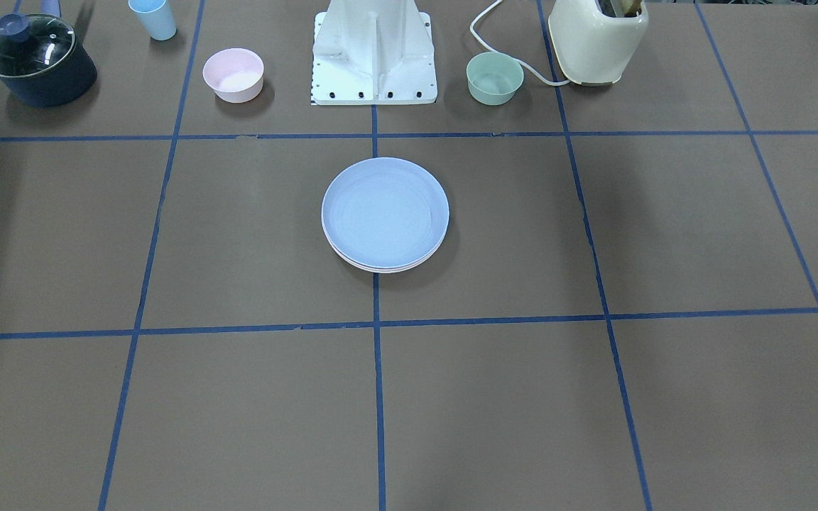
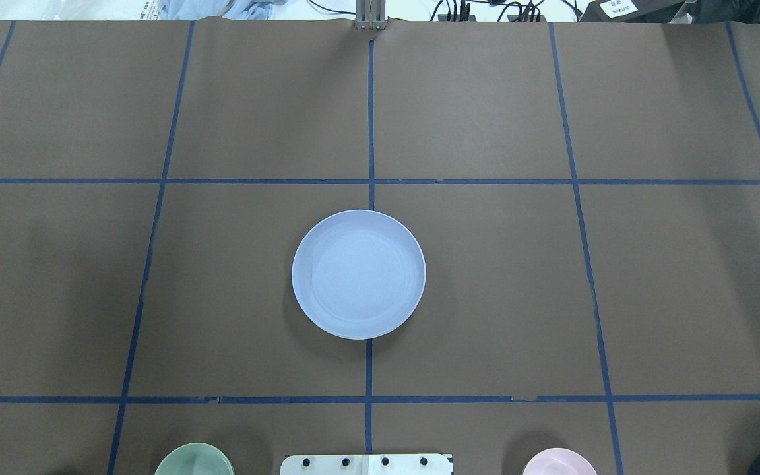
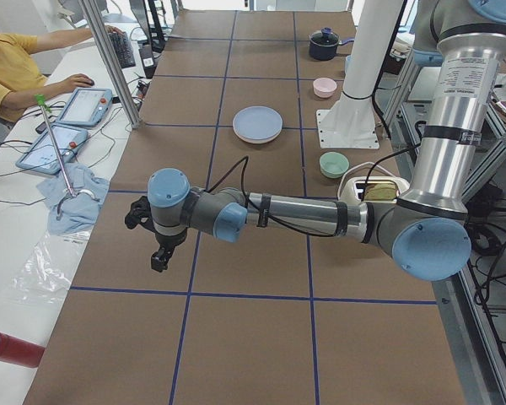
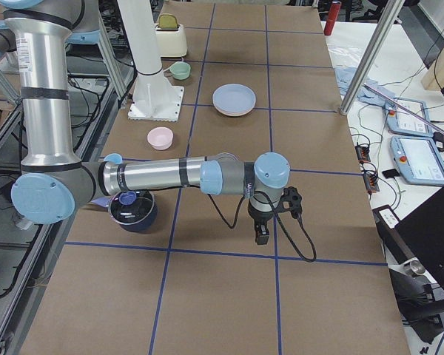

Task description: Stack three plates with pink and blue

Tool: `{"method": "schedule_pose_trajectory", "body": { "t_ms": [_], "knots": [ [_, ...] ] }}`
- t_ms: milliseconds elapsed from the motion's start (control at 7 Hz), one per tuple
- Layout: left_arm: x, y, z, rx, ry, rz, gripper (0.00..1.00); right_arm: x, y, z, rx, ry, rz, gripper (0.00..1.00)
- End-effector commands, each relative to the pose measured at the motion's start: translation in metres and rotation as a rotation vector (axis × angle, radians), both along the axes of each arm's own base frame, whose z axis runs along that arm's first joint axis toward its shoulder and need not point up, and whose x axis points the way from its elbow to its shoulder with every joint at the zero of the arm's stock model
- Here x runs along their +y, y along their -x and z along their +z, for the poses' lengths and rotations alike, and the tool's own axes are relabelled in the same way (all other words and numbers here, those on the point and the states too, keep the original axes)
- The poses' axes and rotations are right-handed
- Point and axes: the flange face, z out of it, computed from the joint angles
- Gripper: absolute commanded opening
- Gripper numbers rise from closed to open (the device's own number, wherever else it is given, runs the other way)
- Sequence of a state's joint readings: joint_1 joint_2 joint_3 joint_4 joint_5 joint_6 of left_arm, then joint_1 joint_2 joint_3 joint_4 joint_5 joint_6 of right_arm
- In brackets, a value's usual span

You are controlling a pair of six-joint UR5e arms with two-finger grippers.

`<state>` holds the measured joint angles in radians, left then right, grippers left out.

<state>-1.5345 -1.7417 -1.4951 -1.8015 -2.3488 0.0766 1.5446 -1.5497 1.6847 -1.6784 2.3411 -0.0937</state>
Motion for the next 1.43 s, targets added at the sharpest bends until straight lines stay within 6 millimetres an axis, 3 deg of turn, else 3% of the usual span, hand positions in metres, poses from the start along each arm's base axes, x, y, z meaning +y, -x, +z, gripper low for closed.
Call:
{"method": "schedule_pose_trajectory", "body": {
  "t_ms": [0, 143, 571, 714, 857, 1143, 1286],
  "knots": [
    [0.002, 0.003, -0.010, 0.001, -0.007, -0.005, 0.99, -0.002, 0.000, -0.001, -0.004, 0.002, 0.007, 1.00],
    [0.004, 0.003, -0.020, 0.002, -0.026, -0.006, 0.99, 0.000, 0.000, 0.001, -0.001, 0.004, 0.006, 1.00],
    [0.005, 0.001, -0.017, 0.011, -0.029, 0.000, 0.99, 0.001, 0.000, 0.005, -0.006, 0.006, 0.001, 1.00],
    [-0.001, -0.001, -0.030, 0.014, -0.047, 0.003, 0.99, 0.001, 0.001, 0.004, -0.001, 0.007, 0.003, 1.00],
    [0.010, 0.001, -0.039, 0.013, -0.081, 0.006, 0.99, 0.001, 0.001, 0.005, 0.002, 0.005, -0.002, 1.00],
    [0.034, 0.001, -0.034, 0.011, -0.061, 0.001, 1.00, -0.004, 0.003, 0.009, 0.017, 0.012, -0.006, 1.00],
    [0.033, 0.000, -0.043, 0.007, -0.086, 0.001, 1.00, -0.004, 0.006, 0.016, 0.012, 0.030, -0.007, 1.00]
  ]
}}
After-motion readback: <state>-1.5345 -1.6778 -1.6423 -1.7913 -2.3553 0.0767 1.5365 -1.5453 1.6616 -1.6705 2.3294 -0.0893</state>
